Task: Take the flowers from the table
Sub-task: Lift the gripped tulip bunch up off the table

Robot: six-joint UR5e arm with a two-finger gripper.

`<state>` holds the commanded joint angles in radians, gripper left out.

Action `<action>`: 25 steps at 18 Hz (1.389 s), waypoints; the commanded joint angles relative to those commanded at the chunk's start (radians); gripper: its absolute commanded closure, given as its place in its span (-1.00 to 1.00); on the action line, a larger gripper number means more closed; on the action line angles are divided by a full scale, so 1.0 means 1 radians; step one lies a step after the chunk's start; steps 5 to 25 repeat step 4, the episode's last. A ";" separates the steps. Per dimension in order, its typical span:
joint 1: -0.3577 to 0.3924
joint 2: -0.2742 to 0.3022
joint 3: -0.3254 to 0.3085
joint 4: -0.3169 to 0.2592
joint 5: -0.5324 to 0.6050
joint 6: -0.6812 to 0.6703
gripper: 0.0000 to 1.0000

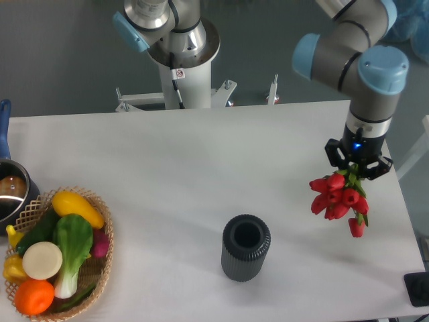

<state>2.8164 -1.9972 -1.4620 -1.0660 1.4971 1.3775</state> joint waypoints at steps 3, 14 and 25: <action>0.000 -0.006 0.008 -0.014 0.023 0.002 1.00; 0.000 -0.008 0.008 -0.014 0.026 0.005 1.00; 0.000 -0.008 0.008 -0.014 0.026 0.005 1.00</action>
